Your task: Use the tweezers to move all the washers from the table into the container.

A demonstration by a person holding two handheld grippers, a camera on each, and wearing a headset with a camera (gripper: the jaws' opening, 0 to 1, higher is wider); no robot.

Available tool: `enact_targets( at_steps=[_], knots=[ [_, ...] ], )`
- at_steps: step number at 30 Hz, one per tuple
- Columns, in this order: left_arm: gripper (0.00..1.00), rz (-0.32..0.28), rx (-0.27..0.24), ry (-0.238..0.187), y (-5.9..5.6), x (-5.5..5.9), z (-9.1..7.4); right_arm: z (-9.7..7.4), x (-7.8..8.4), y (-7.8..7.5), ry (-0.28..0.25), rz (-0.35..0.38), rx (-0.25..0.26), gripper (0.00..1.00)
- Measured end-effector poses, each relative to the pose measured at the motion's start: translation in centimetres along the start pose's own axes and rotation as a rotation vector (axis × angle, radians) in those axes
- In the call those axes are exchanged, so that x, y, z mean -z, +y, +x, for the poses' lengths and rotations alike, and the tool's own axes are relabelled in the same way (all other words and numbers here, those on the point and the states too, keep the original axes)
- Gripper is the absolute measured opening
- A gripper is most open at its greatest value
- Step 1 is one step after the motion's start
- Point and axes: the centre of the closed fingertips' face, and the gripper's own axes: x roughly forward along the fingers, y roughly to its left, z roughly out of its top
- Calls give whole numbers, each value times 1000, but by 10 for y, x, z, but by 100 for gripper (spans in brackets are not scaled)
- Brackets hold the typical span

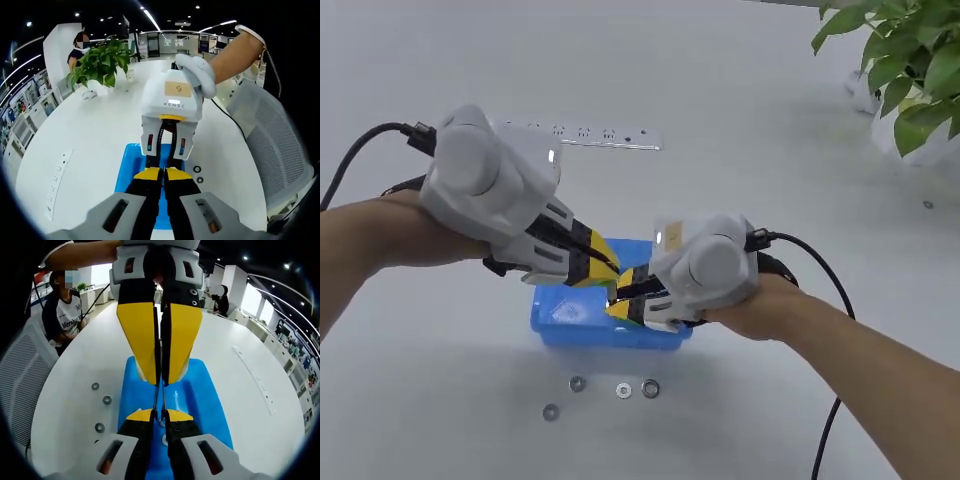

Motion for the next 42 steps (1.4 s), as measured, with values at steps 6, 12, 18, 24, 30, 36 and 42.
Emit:
enact_targets(
  at_steps=[6,12,18,24,30,36,42],
  knots=[
    [5,2,-5,-4,0,-3,-2,-3,-3,0,-2,-5,4,11],
    [5,8,-9,-4,-3,-7,-7,-6,-8,2,-6,-10,7,11],
    [5,16,-12,-5,-5,-12,-11,-12,-14,4,-13,-15,14,11],
    [5,26,-13,-7,-8,-20,-16,-20,-19,6,-19,-20,33,11],
    [5,35,-10,-6,-14,-27,-19,-28,-24,10,-22,-27,50,11],
    [5,48,-9,-3,-21,-35,-23,-37,-29,15,-27,-36,64,11],
    [5,65,-12,-7,-30,-45,-27,-47,-34,21,-36,-43,83,11]
  ],
)
